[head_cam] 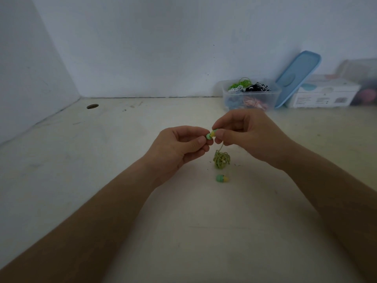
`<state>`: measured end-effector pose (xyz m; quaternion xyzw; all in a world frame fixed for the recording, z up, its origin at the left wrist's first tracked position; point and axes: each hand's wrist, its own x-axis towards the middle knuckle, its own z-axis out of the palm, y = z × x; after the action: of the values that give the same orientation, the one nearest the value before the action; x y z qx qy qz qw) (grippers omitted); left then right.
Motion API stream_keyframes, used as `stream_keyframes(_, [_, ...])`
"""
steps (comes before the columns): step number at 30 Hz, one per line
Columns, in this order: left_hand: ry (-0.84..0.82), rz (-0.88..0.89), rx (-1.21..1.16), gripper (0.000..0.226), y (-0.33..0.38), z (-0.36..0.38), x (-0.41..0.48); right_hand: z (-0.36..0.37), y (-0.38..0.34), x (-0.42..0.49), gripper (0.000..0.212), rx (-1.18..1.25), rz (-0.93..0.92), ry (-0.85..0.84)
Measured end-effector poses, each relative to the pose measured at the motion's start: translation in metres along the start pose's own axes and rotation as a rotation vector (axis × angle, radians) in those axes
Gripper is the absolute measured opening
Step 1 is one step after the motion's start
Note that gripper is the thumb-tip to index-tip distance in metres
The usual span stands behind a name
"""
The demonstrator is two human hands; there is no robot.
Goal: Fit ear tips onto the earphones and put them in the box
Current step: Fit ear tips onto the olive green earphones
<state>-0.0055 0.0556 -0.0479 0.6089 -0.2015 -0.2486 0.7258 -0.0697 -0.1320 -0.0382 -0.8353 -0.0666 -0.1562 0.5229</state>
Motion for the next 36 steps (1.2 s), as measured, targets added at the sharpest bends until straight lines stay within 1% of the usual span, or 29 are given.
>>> stream_keyframes(12, [-0.009,-0.007,0.000,0.016,0.000,0.002,-0.001,-0.004,0.000,-0.001,0.012,0.051,0.008,-0.077])
stream_keyframes(18, [-0.018,0.004,0.000,0.023,0.001,0.003,-0.001,-0.002,0.002,-0.002,0.011,0.185,0.051,-0.100])
stream_keyframes(23, [-0.006,0.016,-0.019,0.018,0.000,0.004,-0.001,0.001,0.003,-0.002,0.014,0.221,0.066,-0.063])
stream_keyframes(29, [0.020,0.045,-0.046,0.022,-0.002,0.003,0.000,0.006,0.002,-0.002,0.009,0.250,0.060,-0.006])
stream_keyframes(33, [0.019,0.048,-0.064,0.018,-0.002,0.002,0.002,0.008,0.004,-0.001,0.010,0.286,0.094,0.009])
stream_keyframes(36, [0.002,0.045,-0.088,0.018,-0.001,0.003,0.002,0.007,0.005,0.000,0.012,0.355,0.152,-0.012])
